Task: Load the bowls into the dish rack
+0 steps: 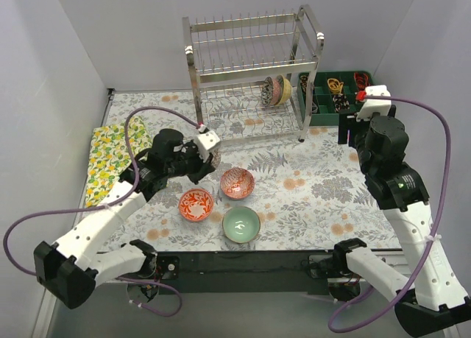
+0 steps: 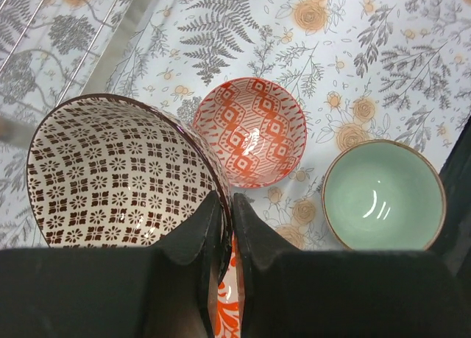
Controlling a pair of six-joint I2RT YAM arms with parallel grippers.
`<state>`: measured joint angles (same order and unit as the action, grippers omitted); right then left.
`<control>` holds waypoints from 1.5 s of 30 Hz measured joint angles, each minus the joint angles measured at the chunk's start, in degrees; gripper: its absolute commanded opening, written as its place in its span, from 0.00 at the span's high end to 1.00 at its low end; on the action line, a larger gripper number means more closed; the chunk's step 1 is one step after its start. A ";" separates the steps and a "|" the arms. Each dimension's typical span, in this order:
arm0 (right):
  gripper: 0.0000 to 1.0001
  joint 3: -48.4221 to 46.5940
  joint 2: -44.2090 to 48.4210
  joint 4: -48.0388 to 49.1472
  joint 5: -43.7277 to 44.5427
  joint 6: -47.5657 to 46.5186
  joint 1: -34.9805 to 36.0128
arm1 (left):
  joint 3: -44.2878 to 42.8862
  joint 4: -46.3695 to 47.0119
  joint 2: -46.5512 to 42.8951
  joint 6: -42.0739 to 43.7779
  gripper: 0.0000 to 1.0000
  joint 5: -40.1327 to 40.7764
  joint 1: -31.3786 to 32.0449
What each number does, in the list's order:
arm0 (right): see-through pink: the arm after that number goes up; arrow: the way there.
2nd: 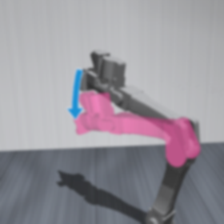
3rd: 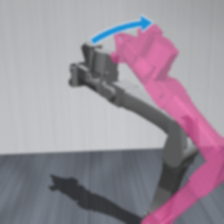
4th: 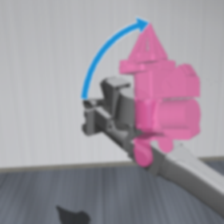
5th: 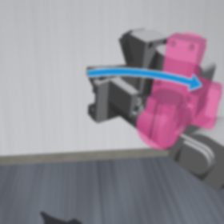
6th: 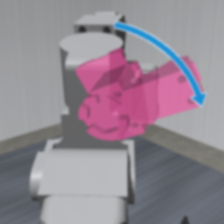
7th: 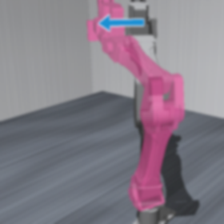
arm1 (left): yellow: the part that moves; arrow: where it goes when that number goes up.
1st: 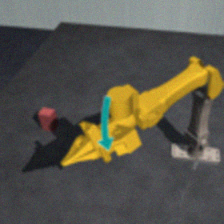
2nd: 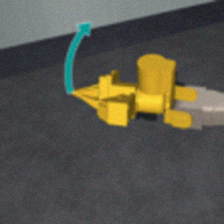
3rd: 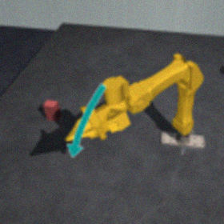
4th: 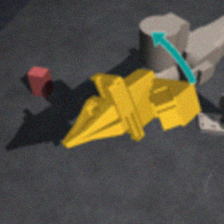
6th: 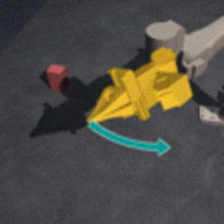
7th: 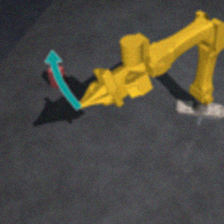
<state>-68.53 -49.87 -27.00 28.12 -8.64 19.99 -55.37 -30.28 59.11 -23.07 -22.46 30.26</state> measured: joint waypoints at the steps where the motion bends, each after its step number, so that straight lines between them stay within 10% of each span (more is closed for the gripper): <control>1: 0.25 0.37 0.70 -0.24 -0.42 0.24 -0.81 | -0.33 0.55 1.38 0.87 1.00 1.60 1.99; 19: 0.25 0.76 2.25 -3.78 -8.57 2.47 -7.98 | -1.51 28.20 29.59 0.70 1.00 23.15 10.36; 45: 0.28 0.74 -1.55 -6.75 -16.17 5.90 -14.71 | -20.81 41.05 47.41 -16.96 1.00 18.53 10.97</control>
<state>-67.79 -51.42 -33.76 11.94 -2.74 5.28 -76.18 10.76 106.52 -40.03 -3.92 41.23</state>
